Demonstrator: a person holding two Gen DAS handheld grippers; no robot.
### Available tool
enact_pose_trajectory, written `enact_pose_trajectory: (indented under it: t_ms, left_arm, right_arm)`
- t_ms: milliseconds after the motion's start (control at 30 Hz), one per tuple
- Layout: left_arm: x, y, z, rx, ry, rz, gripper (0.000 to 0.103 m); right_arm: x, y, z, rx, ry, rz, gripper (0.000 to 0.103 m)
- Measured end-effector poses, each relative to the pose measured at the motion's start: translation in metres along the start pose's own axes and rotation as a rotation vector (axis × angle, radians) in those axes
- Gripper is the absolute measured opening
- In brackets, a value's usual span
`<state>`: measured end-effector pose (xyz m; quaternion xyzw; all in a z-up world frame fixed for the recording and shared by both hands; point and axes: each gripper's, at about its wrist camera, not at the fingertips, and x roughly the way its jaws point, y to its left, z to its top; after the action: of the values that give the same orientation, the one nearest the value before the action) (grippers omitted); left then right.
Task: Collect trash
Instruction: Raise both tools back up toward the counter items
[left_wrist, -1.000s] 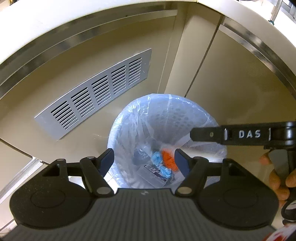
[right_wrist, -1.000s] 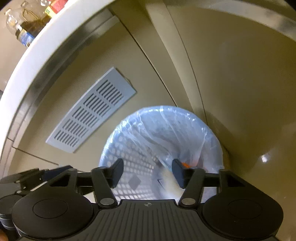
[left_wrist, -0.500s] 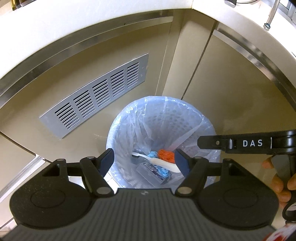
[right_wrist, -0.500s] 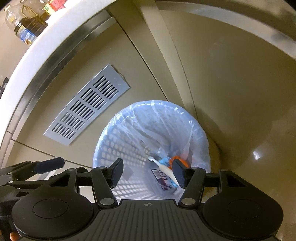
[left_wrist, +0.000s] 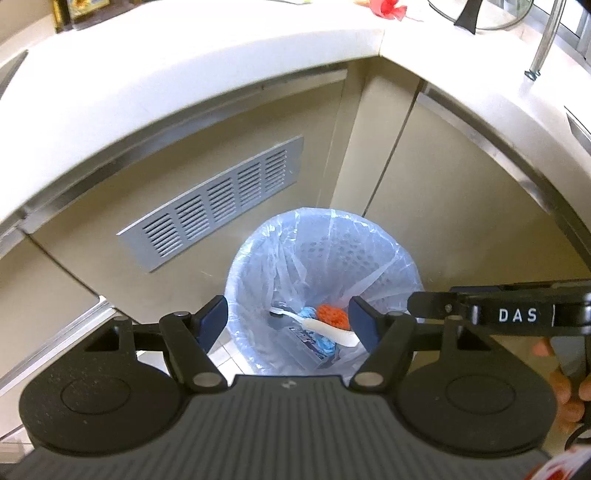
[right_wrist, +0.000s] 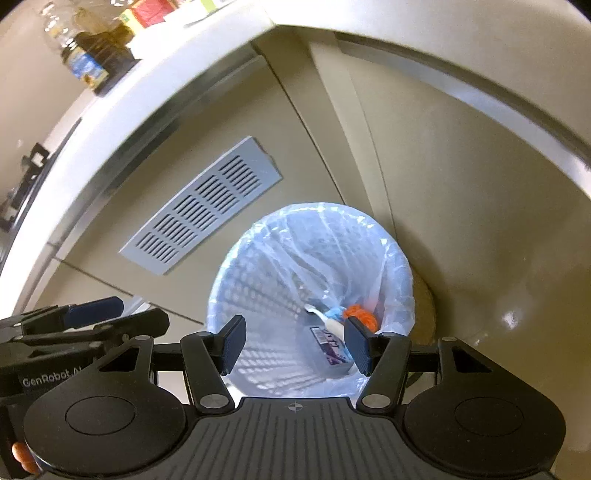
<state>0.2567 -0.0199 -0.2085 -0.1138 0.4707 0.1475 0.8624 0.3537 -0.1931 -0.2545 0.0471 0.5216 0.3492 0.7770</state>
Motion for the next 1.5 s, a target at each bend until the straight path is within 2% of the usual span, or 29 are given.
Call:
enact_pose_trajectory:
  t_ms: [433,767,1067,1500]
  left_arm:
    - [-0.075,-0.007,0.01,-0.035,-0.115,0.046,0.07]
    - [-0.106,-0.007,0.044,-0.025,-0.231,0.033,0.07]
    - [-0.103,0.009,0.1,0.027,-0.295,0.003,0.07]
    - [-0.068,0.059,0.178,0.069,-0.329,-0.007,0.07]
  right_arm:
    - [-0.07,0.026,0.002,-0.118,-0.097,0.058,0.061]
    - [-0.104,0.037,0.024,-0.155,-0.194,0.055,0.061]
    - [-0.116,0.037,0.069,-0.117,-0.308,0.002,0.062]
    - [-0.088,0.032,0.16,-0.102,-0.445,-0.12,0.062]
